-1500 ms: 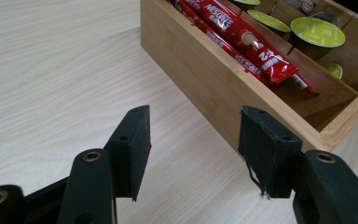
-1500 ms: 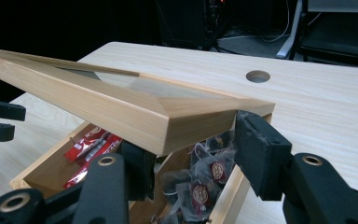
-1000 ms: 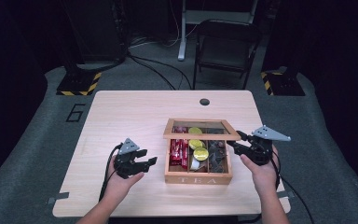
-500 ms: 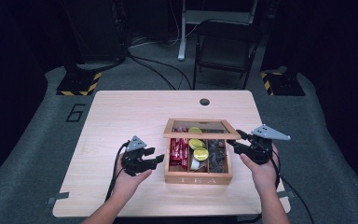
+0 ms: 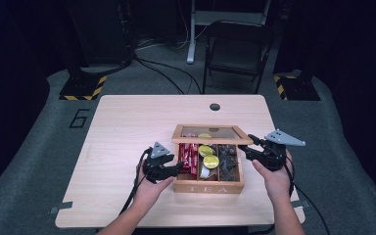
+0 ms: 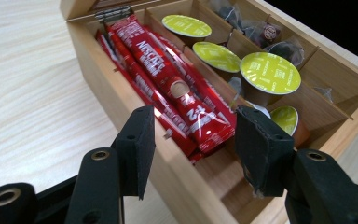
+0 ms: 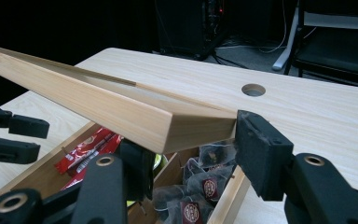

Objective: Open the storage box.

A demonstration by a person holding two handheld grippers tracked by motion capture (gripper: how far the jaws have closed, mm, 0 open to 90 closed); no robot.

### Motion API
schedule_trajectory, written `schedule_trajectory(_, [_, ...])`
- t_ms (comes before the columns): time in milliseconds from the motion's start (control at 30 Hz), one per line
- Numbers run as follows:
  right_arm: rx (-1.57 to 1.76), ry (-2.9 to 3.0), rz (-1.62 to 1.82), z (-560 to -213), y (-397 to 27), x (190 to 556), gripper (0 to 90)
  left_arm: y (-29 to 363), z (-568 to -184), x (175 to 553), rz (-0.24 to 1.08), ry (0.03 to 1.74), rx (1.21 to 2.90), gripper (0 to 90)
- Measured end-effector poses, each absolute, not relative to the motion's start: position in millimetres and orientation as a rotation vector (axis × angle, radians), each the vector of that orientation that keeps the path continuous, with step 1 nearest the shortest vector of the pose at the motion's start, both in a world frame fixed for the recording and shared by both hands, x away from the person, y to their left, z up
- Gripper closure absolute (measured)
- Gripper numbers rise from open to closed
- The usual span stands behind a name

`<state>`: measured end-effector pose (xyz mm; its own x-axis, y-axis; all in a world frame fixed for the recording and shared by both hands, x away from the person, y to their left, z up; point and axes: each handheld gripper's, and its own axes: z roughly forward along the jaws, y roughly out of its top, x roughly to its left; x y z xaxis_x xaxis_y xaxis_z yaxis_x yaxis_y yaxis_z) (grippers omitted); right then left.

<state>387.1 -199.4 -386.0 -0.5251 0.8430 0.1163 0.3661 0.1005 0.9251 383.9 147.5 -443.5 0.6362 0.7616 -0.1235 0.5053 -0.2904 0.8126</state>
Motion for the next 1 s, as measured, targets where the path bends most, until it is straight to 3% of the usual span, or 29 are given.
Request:
schedule_trajectory(667, [1.176,1.917,1.442,-380,-200,396,48.9,117,-456,401,0.407,1.036,1.980,50.2])
schedule_trajectory(1000, [1.175,1.919,1.445,-380,-200,396,48.9,111,-464,407,0.398,1.072,1.984,56.2])
